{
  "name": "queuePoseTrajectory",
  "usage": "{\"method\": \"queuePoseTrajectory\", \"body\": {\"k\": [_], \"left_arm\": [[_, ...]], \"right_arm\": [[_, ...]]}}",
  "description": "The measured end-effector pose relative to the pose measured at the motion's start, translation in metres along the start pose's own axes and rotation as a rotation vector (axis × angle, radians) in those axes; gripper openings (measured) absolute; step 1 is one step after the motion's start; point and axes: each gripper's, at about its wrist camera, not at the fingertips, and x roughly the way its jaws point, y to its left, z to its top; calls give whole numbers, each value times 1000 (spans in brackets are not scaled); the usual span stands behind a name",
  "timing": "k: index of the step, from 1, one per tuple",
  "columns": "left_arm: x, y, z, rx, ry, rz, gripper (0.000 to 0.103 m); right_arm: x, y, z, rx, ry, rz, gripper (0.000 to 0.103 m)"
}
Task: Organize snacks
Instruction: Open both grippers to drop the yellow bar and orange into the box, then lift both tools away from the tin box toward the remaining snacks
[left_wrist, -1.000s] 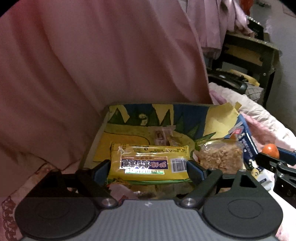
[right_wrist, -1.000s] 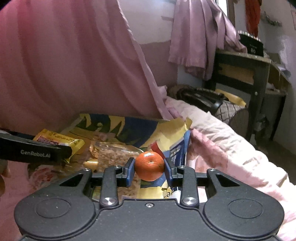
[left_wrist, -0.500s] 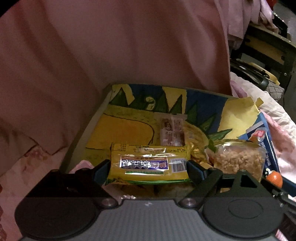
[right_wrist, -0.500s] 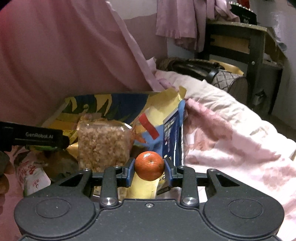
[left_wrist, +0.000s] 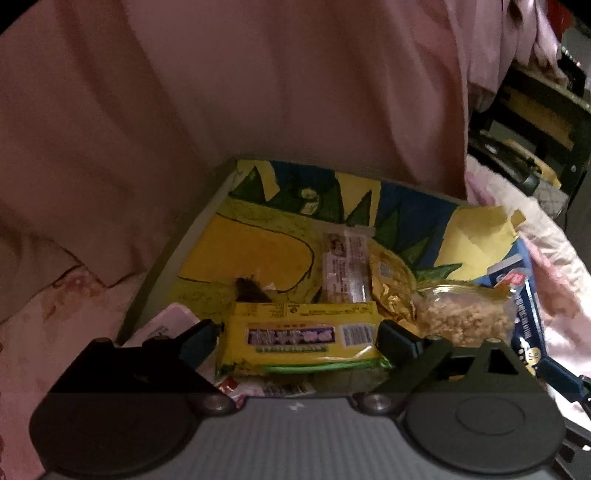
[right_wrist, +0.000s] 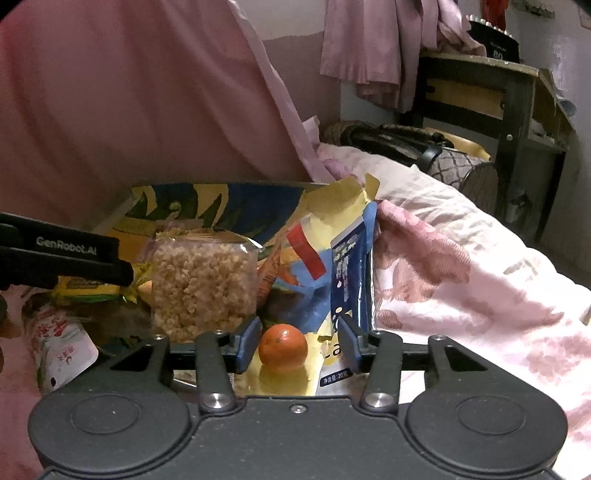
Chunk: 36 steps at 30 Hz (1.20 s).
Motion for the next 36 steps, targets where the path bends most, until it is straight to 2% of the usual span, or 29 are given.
{"method": "queuePoseTrajectory", "body": {"k": [3, 6, 12, 18, 28, 36], "left_arm": [[-15, 4, -2, -9, -34, -16, 98], [-34, 10, -4, -28, -82, -26, 101], [-83, 26, -14, -60, -179, -36, 102], [-137, 46, -37, -83, -274, -21, 103], [-209, 66, -97, -47, -359, 25, 103], [-241, 68, -149, 2, -351, 47, 103]], "right_arm": [[-11, 0, 0, 11, -36, 8, 72], [-29, 1, 3, 11, -85, 19, 75], [-81, 1, 9, 23, -208, 50, 90], [-139, 4, 3, 19, -321, 77, 101], [-213, 14, -28, 49, -357, 121, 102], [-252, 24, -59, 62, -314, 125, 102]]}}
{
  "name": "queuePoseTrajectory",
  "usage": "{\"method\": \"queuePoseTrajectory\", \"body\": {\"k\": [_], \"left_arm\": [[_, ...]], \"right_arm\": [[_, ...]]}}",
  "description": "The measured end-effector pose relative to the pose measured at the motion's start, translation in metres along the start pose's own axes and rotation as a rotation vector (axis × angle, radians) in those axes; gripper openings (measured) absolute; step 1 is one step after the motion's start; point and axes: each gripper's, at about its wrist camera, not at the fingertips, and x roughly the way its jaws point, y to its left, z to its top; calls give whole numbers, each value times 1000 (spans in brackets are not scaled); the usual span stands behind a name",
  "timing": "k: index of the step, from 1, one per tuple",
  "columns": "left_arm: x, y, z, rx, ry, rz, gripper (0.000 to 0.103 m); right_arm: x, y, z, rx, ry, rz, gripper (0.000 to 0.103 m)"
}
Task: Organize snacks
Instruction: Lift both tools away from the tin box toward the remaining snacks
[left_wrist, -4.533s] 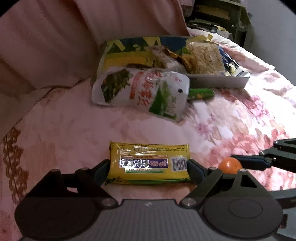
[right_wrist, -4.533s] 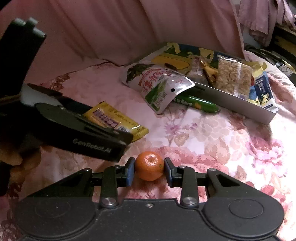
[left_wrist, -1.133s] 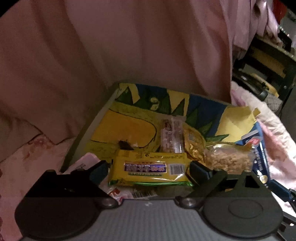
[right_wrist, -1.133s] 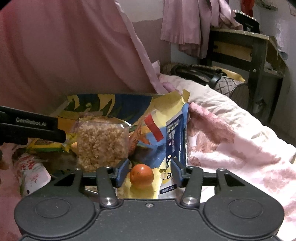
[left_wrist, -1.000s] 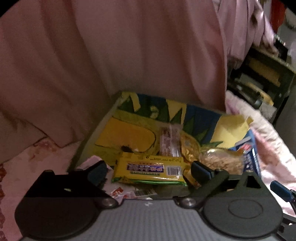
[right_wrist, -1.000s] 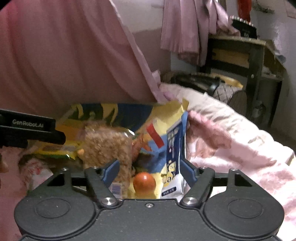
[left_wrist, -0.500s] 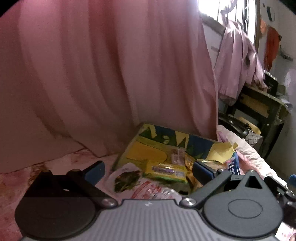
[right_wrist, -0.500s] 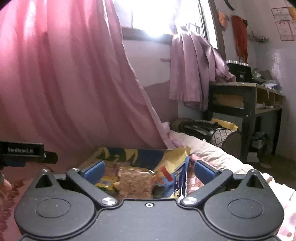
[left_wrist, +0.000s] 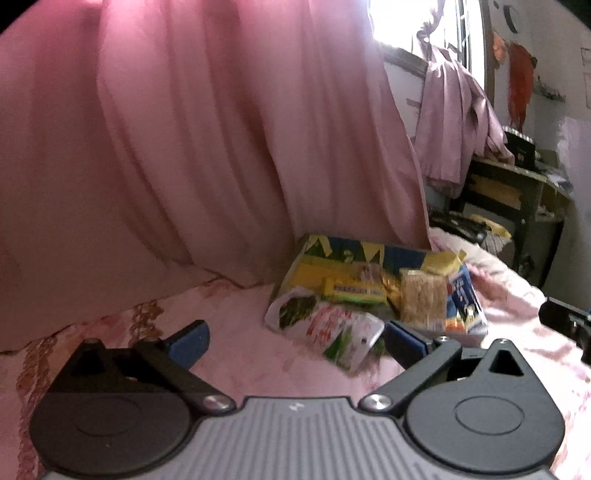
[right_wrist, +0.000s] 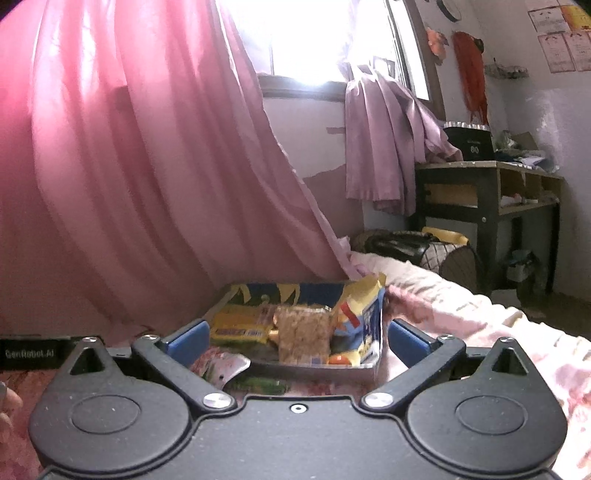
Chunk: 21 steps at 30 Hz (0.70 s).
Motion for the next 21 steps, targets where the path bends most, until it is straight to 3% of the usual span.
{"method": "queuePoseTrajectory", "body": {"k": [9, 21], "left_arm": [[-17, 12, -28, 7, 70, 42, 103], [-10, 21, -46, -6, 209, 117, 103]], "right_arm": [[-20, 13, -22, -12, 80, -3, 102], [1, 22, -43, -16, 267, 8, 102]]}}
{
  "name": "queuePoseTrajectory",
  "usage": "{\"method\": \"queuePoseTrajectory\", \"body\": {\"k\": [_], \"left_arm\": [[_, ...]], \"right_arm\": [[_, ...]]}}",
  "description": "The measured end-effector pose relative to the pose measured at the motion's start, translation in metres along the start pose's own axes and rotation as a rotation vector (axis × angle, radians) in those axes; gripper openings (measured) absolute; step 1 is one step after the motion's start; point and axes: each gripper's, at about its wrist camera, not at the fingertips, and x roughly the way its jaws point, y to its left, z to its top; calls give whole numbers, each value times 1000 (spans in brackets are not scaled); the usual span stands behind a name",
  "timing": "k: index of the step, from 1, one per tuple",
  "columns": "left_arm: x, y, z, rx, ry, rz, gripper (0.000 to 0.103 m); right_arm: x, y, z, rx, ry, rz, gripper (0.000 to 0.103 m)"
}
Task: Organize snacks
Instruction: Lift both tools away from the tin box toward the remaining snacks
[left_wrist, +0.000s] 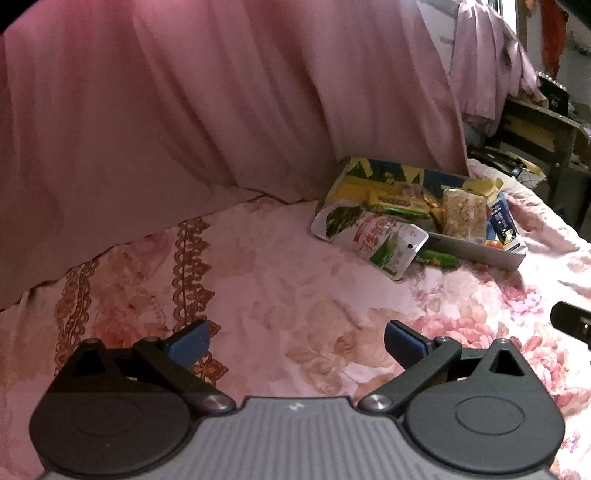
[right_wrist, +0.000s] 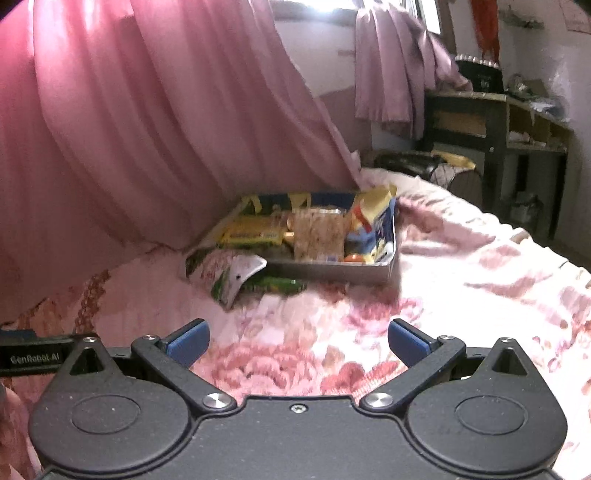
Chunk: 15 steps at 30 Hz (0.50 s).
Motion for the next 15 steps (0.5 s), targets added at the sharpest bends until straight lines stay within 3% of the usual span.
{"method": "queuePoseTrajectory", "body": {"k": [15], "left_arm": [[23, 2, -2, -36, 134, 10, 103]], "right_arm": [[23, 7, -6, -25, 120, 3, 102]]}}
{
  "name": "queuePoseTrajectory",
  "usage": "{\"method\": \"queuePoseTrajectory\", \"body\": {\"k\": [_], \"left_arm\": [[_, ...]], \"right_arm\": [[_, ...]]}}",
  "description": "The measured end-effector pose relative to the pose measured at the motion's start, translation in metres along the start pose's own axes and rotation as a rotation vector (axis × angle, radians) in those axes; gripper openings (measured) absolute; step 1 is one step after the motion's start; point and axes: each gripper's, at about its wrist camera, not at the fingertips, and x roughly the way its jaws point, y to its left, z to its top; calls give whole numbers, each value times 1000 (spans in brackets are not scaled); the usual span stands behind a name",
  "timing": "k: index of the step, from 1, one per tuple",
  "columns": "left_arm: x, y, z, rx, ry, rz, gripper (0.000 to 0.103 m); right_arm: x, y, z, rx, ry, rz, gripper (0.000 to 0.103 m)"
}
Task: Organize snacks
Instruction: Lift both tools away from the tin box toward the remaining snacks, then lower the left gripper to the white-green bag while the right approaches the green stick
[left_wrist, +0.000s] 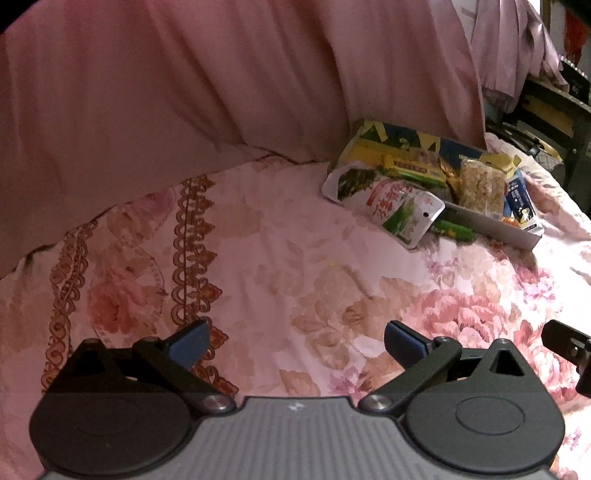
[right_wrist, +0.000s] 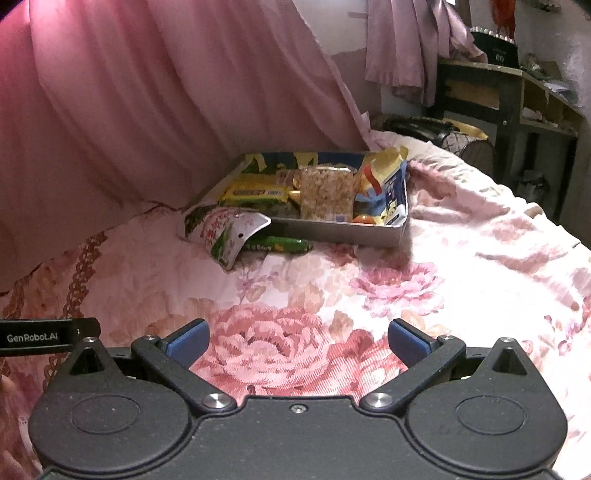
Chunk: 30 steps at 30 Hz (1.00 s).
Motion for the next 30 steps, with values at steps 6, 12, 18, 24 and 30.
{"method": "queuePoseTrajectory", "body": {"k": [6, 12, 18, 24, 30], "left_arm": [[10, -4, 2, 9, 20, -6, 103], [28, -4, 10, -20, 64, -42, 103], [48, 2, 20, -60, 95, -50, 103], [70, 6, 39, -106, 65, -64, 103], [96, -1, 60, -91, -7, -99, 103]], "right_arm": [[11, 1, 3, -1, 22, 8, 102], [30, 13, 17, -76, 17, 23, 102], [48, 23, 35, -151, 6, 49, 102], [76, 28, 59, -267, -25, 89, 102], [113, 28, 67, -448, -48, 123, 102]]}}
